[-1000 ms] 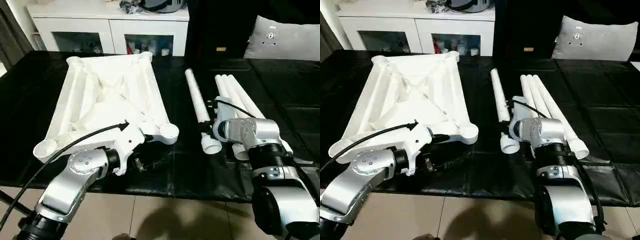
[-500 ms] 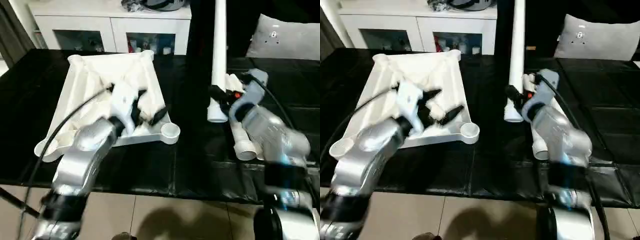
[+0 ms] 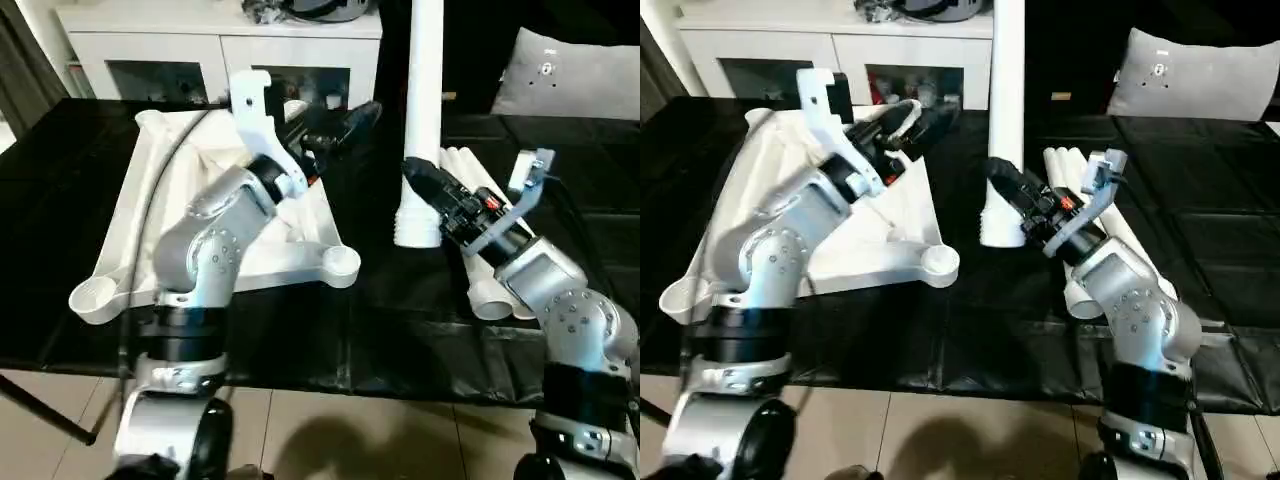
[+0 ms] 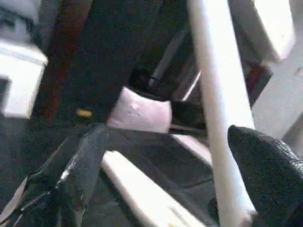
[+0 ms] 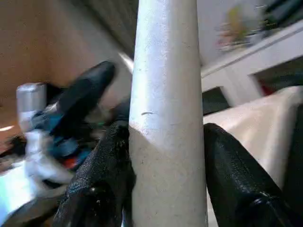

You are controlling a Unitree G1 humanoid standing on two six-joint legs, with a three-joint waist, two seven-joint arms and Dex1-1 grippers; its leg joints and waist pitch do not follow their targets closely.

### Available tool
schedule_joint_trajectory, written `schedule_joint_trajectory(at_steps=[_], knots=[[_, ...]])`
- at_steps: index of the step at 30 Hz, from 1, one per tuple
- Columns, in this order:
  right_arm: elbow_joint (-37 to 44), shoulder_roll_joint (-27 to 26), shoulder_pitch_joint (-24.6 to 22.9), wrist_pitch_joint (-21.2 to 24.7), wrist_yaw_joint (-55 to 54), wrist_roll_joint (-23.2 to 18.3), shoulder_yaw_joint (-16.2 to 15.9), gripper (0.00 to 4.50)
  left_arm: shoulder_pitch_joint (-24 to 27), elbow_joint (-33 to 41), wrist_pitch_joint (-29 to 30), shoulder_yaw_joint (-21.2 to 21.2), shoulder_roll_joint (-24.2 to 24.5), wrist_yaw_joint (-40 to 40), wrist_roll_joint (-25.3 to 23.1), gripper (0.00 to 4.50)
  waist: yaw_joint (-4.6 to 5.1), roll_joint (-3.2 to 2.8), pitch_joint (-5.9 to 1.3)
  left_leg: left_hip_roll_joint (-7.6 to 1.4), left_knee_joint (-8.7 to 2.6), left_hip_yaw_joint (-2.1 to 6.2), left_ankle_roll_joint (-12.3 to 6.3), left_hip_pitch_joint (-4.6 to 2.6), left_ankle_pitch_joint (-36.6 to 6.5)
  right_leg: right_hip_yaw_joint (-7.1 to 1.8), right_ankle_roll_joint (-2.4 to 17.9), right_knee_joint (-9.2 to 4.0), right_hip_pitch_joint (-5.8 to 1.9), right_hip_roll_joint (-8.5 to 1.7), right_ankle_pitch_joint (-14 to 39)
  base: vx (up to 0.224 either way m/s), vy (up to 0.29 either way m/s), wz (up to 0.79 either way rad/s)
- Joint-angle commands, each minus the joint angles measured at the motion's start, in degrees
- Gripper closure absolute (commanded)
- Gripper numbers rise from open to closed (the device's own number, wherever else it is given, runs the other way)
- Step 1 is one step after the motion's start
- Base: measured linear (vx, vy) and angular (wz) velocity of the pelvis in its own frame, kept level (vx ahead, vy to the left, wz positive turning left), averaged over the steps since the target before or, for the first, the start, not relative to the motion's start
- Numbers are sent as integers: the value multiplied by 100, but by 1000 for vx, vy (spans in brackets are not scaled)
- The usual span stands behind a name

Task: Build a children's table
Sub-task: Pick table leg

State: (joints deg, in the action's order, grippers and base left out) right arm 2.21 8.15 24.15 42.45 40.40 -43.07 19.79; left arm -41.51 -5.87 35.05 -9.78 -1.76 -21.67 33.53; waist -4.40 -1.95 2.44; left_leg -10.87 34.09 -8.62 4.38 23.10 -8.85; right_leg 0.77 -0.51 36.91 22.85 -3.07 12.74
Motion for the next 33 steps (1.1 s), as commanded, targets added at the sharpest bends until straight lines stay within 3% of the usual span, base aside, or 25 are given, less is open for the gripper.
schedule_joint_trajectory(at_steps=[1,5,12,14,18,19,20,22,23,24,28,30,33], knots=[[237,102,-64,85,296,-171,-182,261,-194,89,178,-118,-124,21,434,0,-57,107,-391,-69,-282,-43,-243,-91,-620,-118,1239,-479,-347,-302,31,0,0,0],[250,185,-116,110,489,-238,-339,261,-209,188,382,-154,-258,-49,700,0,-107,108,-367,-79,-289,-47,-247,-102,-723,-125,1190,-510,-325,-312,318,0,0,0],[248,291,-168,0,614,-136,-545,261,-162,295,492,-244,-362,-121,1087,0,-107,129,-341,-77,-323,-44,-138,-96,-860,-124,965,-567,-302,-317,811,0,0,0],[261,344,-182,-239,556,98,-700,261,-115,350,460,-112,-300,-129,953,0,-106,126,-343,-89,-325,-39,-122,-89,-851,-126,921,-565,-300,-324,793,0,0,0],[222,196,-150,-997,161,980,-1226,261,-65,271,-186,502,-163,97,-94,0,-82,80,-347,-100,-349,-21,-48,-92,-924,-128,702,-582,-281,-328,903,0,0,0],[211,155,-147,-1051,120,1044,-1278,261,-59,272,-272,568,-161,112,-186,28,-76,89,-349,-105,-355,-18,-45,-88,-914,-130,692,-591,-281,-332,878,0,0,0],[137,21,-130,-1471,-108,1426,-1453,261,-65,242,-555,722,-177,263,-486,34,-72,81,-358,-111,-355,-13,-38,-87,-888,-129,716,-572,-285,-330,740,0,0,0],[130,-17,-140,-1626,-145,1561,-1550,261,-73,210,-643,733,-216,361,-558,40,-60,83,-370,-108,-347,-17,-31,-88,-832,-128,774,-547,-289,-325,432,0,0,0],[73,-82,-130,-1991,-301,1877,-1733,261,-104,112,-765,659,-317,588,-616,40,-58,84,-369,-103,-349,-19,-43,-87,-804,-126,806,-541,-300,-318,337,0,0,0],[48,-106,-123,-2095,-362,1970,-1791,261,-114,75,-827,628,-353,675,-647,70,-55,58,-373,-110,-342,-15,-37,-86,-744,-122,859,-529,-293,-314,140,0,0,0],[-96,-180,-120,-2736,-543,2464,-2079,261,-96,-15,-1082,496,-491,1045,-801,101,-52,49,-397,-104,-317,-18,-133,-94,-671,-119,1012,-493,-315,-313,-357,0,0,0],[-272,-242,-92,-3213,-717,2848,-2249,261,-41,-36,-1296,434,-592,1267,-926,124,-47,54,-392,-114,-318,-13,-146,-77,-713,-115,1026,-491,-318,-328,-382,0,0,0],[-420,-278,-64,-3521,-853,3084,-2337,261,-5,-12,-1344,404,-657,1342,-925,129,-38,57,-375,-107,-328,-21,-158,-91,-844,-125,1020,-510,-313,-323,-166,0,0,0]])
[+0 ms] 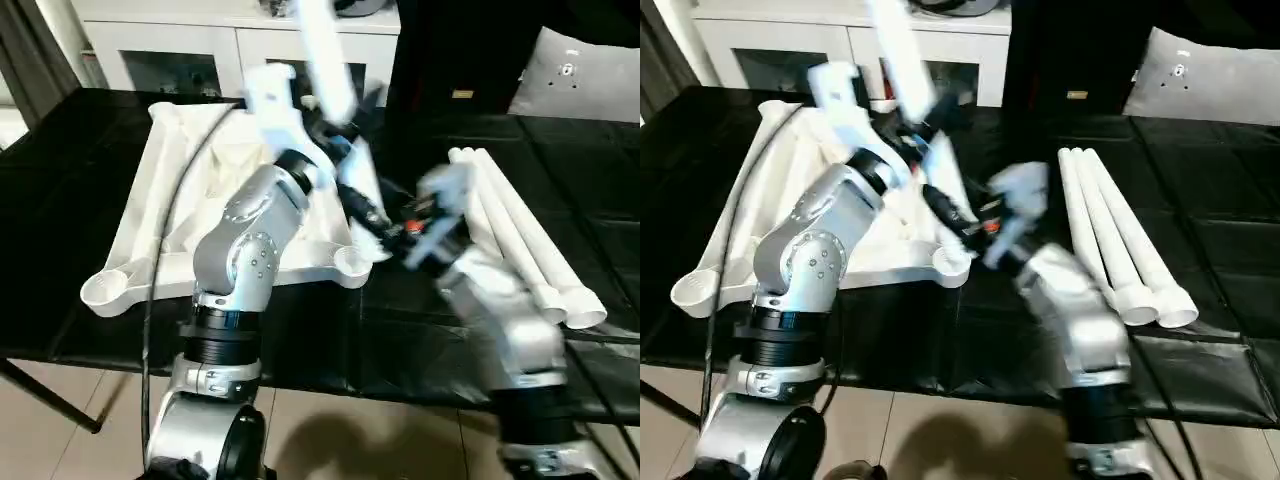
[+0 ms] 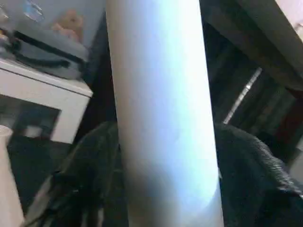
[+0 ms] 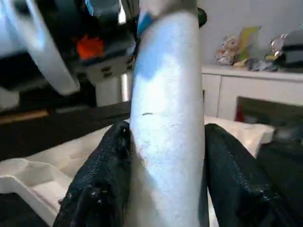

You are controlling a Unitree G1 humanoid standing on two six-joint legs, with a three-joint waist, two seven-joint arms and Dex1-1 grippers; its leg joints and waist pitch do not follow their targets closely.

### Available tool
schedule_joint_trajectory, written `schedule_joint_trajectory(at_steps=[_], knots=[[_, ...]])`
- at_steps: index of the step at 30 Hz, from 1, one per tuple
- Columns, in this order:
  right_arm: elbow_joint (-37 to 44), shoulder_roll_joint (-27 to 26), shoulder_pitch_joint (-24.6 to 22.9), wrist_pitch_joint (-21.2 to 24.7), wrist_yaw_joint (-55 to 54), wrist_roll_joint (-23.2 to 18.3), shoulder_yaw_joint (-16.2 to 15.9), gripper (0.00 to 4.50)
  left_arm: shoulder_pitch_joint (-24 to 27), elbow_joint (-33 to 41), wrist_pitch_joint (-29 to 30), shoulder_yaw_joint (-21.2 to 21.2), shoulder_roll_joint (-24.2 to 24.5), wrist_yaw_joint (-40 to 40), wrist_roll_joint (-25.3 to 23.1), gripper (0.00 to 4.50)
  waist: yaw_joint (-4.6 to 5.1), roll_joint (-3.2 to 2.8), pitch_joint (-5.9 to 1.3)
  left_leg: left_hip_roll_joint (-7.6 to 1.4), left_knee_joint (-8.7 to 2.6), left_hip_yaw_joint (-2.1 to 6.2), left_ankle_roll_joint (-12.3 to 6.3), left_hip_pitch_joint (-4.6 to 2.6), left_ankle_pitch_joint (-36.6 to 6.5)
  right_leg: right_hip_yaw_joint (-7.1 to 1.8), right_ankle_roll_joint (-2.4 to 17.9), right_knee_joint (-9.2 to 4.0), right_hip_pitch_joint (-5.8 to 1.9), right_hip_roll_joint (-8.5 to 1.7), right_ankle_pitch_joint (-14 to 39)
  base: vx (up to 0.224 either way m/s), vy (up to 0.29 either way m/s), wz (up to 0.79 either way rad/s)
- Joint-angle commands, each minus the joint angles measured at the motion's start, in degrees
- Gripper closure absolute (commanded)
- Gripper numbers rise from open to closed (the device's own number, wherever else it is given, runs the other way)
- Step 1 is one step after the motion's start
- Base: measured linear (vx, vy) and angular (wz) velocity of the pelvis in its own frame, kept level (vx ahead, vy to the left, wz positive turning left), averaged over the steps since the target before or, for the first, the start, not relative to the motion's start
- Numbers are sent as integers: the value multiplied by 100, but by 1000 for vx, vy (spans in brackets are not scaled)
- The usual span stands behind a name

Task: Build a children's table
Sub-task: Pick table leg

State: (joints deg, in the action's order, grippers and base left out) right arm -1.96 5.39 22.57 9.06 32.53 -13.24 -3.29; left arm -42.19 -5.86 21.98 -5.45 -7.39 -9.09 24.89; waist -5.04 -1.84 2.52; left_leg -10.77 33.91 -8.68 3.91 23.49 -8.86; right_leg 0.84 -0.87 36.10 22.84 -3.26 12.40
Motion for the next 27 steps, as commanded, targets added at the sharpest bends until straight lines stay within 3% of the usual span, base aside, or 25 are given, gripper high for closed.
schedule_joint_trajectory(at_steps=[1,8,10,22,24,27], knots=[[-51,-2,101,-301,-114,186,-68,261,82,6,-34,-14,-100,91,-59,135,19,43,-382,-121,-310,-15,-121,-140,-883,-135,1059,-433,-306,-304,-72,0,0,0],[-325,-41,130,-664,-186,374,-173,261,155,50,-33,42,-191,136,-41,181,30,54,-379,-124,-315,-17,-158,-136,-947,-136,1062,-435,-301,-295,-5,0,0,0],[-412,-39,145,-801,-234,446,-182,261,164,35,-48,50,-196,167,-26,206,23,32,-383,-129,-314,-11,-160,-137,-907,-136,1062,-422,-298,-297,-80,0,0,0],[-606,-28,171,-935,-398,622,-229,261,166,3,-43,27,-194,216,49,260,35,27,-390,-120,-304,-11,-183,-139,-895,-131,1113,-409,-312,-285,-261,0,0,0],[-619,-45,172,-786,-311,446,-178,205,152,-40,-33,16,-172,253,50,262,36,16,-388,-120,-307,-11,-180,-142,-941,-134,1103,-416,-312,-289,-209,0,0,0],[-540,-22,155,-686,-189,229,-106,182,140,-100,-6,-7,-124,279,47,263,37,22,-393,-123,-303,-9,-213,-144,-938,-135,1101,-411,-316,-287,-239,0,0,0]])
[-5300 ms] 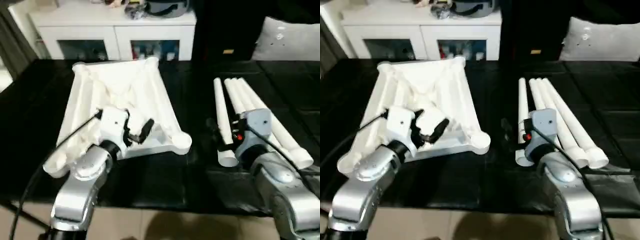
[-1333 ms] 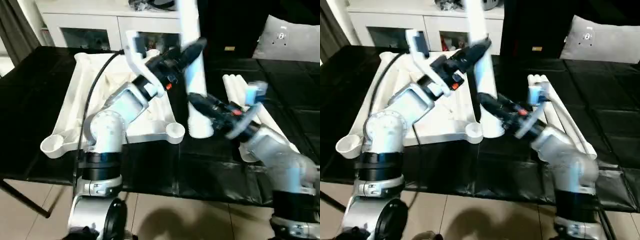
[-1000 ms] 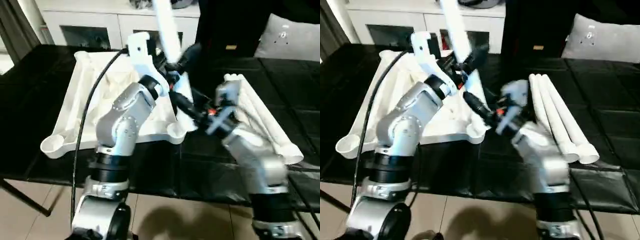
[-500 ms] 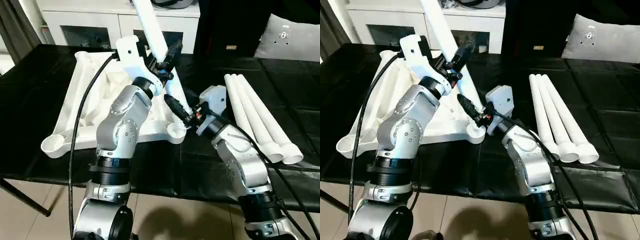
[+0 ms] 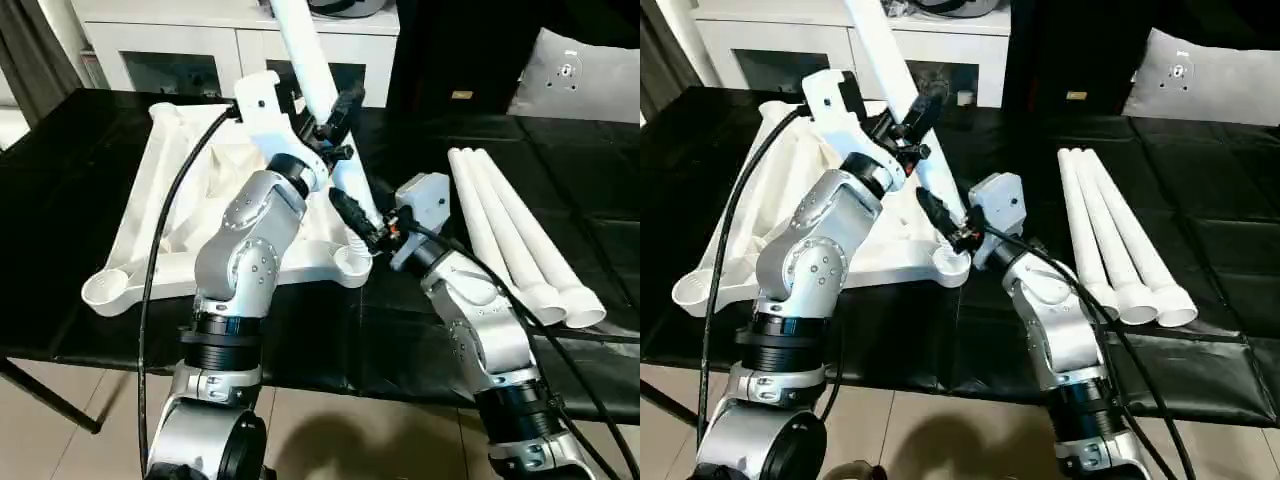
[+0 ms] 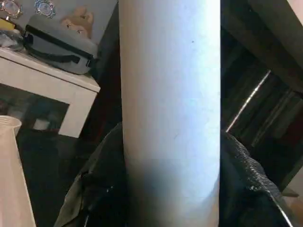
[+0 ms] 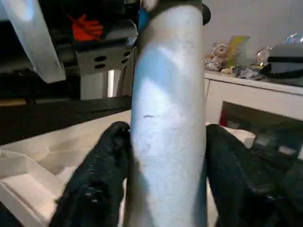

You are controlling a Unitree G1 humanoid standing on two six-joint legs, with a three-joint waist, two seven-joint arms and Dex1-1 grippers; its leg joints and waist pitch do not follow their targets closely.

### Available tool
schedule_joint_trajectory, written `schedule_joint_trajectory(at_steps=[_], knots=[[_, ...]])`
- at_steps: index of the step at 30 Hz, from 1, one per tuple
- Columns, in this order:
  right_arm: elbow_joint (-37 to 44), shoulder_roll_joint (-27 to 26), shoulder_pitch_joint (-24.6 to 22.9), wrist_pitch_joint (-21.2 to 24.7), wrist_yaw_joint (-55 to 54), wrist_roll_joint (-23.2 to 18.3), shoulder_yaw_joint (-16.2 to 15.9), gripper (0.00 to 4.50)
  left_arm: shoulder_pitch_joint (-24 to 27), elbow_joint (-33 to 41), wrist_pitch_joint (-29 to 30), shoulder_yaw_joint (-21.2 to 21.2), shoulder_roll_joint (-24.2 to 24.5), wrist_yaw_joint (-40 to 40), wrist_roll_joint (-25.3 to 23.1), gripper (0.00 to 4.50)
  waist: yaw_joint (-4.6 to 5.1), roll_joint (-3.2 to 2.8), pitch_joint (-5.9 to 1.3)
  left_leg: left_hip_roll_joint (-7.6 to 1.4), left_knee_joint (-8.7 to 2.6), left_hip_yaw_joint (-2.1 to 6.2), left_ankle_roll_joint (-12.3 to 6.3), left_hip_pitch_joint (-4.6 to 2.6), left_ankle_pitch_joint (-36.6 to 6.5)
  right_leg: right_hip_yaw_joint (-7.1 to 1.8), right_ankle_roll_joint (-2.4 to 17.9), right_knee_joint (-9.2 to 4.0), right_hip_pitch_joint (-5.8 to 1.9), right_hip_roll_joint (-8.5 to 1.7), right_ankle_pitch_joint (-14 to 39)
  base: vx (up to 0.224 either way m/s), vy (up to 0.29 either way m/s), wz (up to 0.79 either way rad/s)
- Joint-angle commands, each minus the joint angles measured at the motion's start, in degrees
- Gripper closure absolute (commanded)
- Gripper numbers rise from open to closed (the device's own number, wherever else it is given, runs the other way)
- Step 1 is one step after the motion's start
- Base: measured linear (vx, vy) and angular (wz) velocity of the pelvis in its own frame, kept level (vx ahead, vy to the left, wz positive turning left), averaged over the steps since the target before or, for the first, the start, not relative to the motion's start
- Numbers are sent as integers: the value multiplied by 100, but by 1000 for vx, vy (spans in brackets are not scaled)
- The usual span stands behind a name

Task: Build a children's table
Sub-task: Pick table leg

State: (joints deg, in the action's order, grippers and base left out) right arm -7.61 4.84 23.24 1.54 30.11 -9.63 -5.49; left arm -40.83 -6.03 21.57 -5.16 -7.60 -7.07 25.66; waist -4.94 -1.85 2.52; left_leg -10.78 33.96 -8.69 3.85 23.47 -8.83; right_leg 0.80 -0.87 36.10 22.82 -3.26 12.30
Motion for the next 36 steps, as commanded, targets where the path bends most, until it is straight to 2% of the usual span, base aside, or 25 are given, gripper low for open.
schedule_joint_trajectory(at_steps=[1,4,5,6,10,11,12,15,16,17,20,23,24,27,33,36], knots=[[34,39,86,78,66,-148,118,170,3,-89,36,-39,-96,80,-32,264,25,22,-391,-122,-309,-8,-208,-139,-932,-129,1104,-412,-312,-285,-238,0,0,0],[175,139,54,327,227,-372,178,149,-34,-198,68,-89,21,85,-46,264,20,22,-391,-117,-308,-6,-220,-142,-917,-128,1098,-409,-320,-278,-281,0,0,0],[335,218,22,585,293,-636,336,146,-74,-281,131,-121,147,58,-54,264,18,19,-391,-115,-308,-5,-218,-142,-896,-128,1095,-410,-324,-279,-295,0,0,0],[418,255,9,696,324,-759,408,123,-86,-301,148,-141,181,38,-38,265,18,22,-399,-113,-303,-7,-236,-153,-886,-133,1091,-404,-326,-276,-331,0,0,0],[590,384,-34,896,476,-1046,566,103,-114,-338,215,-200,246,-23,38,265,7,28,-401,-114,-299,-8,-240,-138,-837,-126,1114,-403,-330,-285,-326,0,0,0],[741,614,-61,1281,642,-1581,930,94,-147,-371,430,-276,359,-265,265,265,2,24,-400,-107,-300,-9,-243,-148,-834,-123,1122,-403,-330,-282,-316,0,0,0],[754,724,-47,1550,607,-1884,1198,94,-154,-369,591,-317,417,-436,437,265,-17,47,-401,-113,-294,-14,-279,-164,-814,-130,1158,-405,-329,-285,-307,0,0,0],[766,902,-34,2141,604,-2285,1460,62,-150,-347,760,-359,465,-639,649,265,-28,46,-394,-95,-292,-26,-261,-145,-757,-119,1233,-409,-326,-278,-219,0,0,0],[787,1018,-28,2607,639,-2606,1620,62,-139,-319,941,-398,510,-804,833,265,-18,42,-391,-87,-292,-29,-249,-148,-803,-114,1235,-418,-330,-277,-103,0,0,0],[787,1020,-28,2613,639,-2610,1622,53,-139,-319,943,-399,510,-806,836,265,-18,45,-386,-77,-289,-33,-255,-154,-815,-115,1241,-426,-332,-277,-38,0,0,0],[974,1339,-217,3005,1141,-2801,1483,44,-120,-263,1141,-461,552,-989,1062,265,-27,36,-380,-100,-295,-33,-230,-141,-898,-116,1204,-454,-327,-293,195,0,0,0],[1077,1440,-288,3225,1275,-3048,1484,44,-135,-224,1307,-526,582,-1163,1287,265,-17,57,-384,-96,-295,-33,-220,-130,-857,-117,1187,-461,-327,-298,226,0,0,0],[1190,1556,-338,3392,1425,-3246,1466,44,-142,-178,1449,-519,644,-1370,1449,265,-20,53,-387,-95,-292,-31,-211,-136,-835,-111,1200,-459,-325,-296,232,0,0,0],[1298,1697,-377,3588,1610,-3405,1433,44,-150,-114,1588,-452,752,-1667,1584,265,-43,42,-382,-106,-298,-30,-208,-147,-867,-119,1168,-468,-317,-290,356,0,0,0],[1655,2085,-423,3869,2297,-3519,1176,44,-156,64,1723,-98,1068,-2448,1618,265,-51,58,-369,-110,-306,-34,-197,-141,-922,-120,1128,-480,-308,-302,502,0,0,0],[1674,2257,-376,3923,2531,-3474,1025,44,-113,246,1522,195,1250,-2941,1479,265,-59,77,-364,-122,-321,-28,-185,-142,-914,-119,1106,-483,-297,-314,622,0,0,0]])
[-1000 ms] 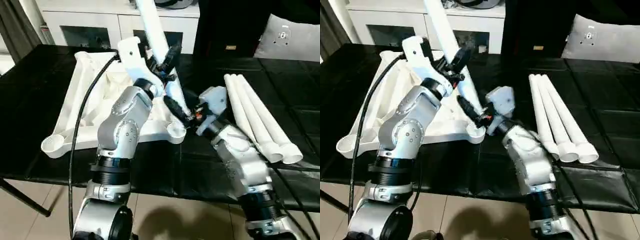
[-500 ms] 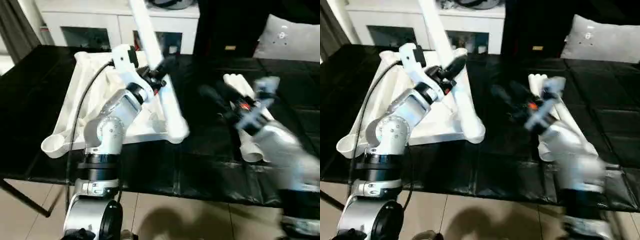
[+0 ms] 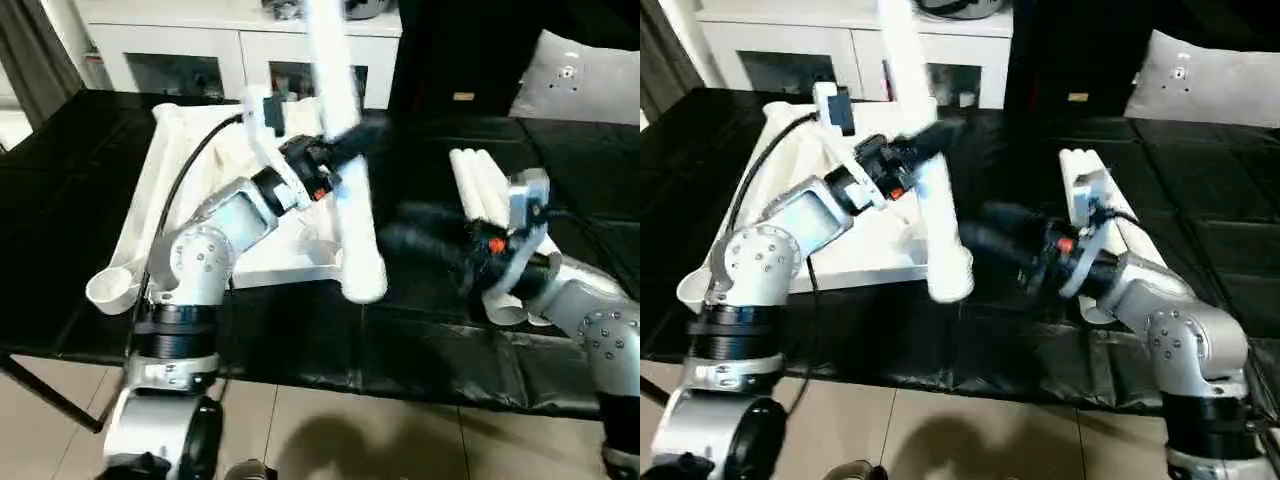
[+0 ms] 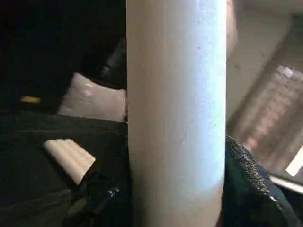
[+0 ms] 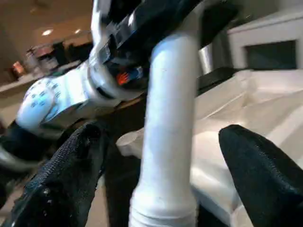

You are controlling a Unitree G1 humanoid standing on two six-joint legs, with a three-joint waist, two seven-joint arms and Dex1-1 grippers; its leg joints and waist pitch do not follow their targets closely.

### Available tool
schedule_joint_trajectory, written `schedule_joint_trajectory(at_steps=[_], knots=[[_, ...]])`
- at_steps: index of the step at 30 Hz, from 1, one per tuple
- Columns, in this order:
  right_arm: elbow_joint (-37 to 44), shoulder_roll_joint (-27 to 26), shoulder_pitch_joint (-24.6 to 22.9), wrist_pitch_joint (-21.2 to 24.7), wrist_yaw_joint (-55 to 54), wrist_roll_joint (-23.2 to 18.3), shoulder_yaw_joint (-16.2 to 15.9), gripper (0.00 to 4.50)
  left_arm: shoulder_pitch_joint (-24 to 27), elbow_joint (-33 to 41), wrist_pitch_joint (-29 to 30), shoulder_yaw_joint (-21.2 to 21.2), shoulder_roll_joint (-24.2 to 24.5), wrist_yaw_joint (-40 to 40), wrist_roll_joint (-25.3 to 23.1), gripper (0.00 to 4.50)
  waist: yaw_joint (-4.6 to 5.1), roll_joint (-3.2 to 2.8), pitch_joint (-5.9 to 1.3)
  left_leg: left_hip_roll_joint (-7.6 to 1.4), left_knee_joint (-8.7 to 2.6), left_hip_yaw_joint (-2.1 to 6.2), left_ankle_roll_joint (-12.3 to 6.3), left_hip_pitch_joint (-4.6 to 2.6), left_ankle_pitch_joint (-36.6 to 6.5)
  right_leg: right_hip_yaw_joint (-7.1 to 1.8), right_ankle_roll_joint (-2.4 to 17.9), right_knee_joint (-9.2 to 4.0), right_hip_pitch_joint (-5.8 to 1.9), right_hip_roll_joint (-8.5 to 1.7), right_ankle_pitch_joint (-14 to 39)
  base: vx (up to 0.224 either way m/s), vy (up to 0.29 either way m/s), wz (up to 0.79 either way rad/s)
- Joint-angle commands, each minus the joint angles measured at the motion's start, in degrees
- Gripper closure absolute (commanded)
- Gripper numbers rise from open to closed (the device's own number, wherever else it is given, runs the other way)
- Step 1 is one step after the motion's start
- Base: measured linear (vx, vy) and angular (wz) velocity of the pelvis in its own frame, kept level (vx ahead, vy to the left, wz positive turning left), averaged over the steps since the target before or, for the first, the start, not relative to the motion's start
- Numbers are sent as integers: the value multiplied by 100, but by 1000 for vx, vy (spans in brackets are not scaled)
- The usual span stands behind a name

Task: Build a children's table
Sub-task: Pick table leg

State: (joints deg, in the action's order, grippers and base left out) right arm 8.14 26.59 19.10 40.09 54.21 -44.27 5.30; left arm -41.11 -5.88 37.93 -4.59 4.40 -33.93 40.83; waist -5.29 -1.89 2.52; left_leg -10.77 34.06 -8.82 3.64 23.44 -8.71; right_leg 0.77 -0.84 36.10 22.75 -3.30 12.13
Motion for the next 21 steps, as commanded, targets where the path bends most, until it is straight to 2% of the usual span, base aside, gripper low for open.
schedule_joint_trajectory(at_steps=[1,3,4,6,8,9,16,21], knots=[[99,82,37,68,121,-11,-54,44,-85,231,-114,138,50,-255,-39,265,-18,74,-362,-128,-328,-20,-153,-135,-916,-119,1112,-478,-288,-308,631,0,0,0],[93,295,95,99,415,43,-233,44,-50,398,-345,429,240,-817,-199,265,-15,79,-361,-122,-328,-22,-145,-136,-957,-116,1132,-485,-293,-310,668,0,0,0],[75,392,129,54,568,132,-347,44,-37,478,-413,548,314,-1084,-222,265,-23,119,-366,-128,-329,-22,-175,-137,-939,-121,1089,-486,-301,-314,718,0,0,0],[26,502,185,-92,809,294,-533,44,-32,580,-448,721,436,-1471,-216,265,-13,95,-358,-137,-331,-26,-161,-139,-944,-122,1075,-480,-278,-314,772,0,0,0],[-13,485,208,-127,830,339,-569,44,-24,604,-465,771,474,-1582,-207,265,-4,98,-357,-133,-321,-37,-170,-131,-889,-130,1129,-466,-280,-319,651,0,0,0],[-18,487,212,-139,833,356,-586,44,-21,616,-465,786,484,-1608,-205,265,-1,132,-358,-131,-321,-41,-188,-132,-881,-126,1140,-469,-283,-315,632,0,0,0],[-216,417,343,-311,926,577,-874,44,54,808,-628,1181,564,-1992,-380,265,3,118,-361,-132,-312,-44,-234,-136,-845,-121,1218,-451,-281,-311,576,0,0,0],[-350,330,401,-488,897,798,-1005,44,54,836,-648,1209,483,-1986,-367,265,7,119,-371,-128,-305,-50,-213,-136,-830,-126,1236,-439,-290,-311,535,0,0,0]])
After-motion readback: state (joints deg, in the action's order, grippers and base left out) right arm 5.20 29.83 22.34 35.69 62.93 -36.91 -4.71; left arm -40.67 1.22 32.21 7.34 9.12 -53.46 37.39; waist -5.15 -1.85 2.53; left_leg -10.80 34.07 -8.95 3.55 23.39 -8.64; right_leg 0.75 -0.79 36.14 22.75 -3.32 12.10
